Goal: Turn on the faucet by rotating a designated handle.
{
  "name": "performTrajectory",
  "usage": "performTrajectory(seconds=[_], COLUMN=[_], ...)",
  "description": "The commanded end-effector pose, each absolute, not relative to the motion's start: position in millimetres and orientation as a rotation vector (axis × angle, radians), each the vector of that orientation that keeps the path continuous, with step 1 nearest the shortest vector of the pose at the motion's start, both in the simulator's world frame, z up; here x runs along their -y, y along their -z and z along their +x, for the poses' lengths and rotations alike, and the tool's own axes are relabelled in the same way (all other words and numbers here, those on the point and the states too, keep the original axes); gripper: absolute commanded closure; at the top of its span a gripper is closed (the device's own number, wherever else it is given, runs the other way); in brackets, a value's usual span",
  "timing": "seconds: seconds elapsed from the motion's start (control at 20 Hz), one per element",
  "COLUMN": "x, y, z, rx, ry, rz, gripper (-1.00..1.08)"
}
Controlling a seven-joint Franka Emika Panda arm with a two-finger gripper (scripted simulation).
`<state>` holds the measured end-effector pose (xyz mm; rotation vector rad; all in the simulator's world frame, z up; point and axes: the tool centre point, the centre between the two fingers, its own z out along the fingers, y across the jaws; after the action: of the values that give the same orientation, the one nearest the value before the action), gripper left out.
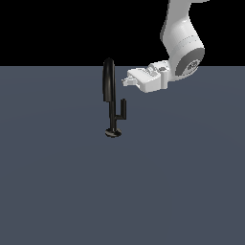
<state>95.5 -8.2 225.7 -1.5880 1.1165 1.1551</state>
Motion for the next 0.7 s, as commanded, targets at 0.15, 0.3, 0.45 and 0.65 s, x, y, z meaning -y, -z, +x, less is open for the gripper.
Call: performTrajectory(seconds=[0.15,0.3,0.45,0.65], x=[9,8,6,5], y=[-186,-169,-155,-143], z=[111,116,119,122], rx=[-1.174,-1.197,-1.214,-1.227], ry=[-1.209,-1.230,-1.245,-1.256], rz=[-1.405,-1.326,-1.264,-1.212], gripper=[1.08,1.08,1.08,1.08])
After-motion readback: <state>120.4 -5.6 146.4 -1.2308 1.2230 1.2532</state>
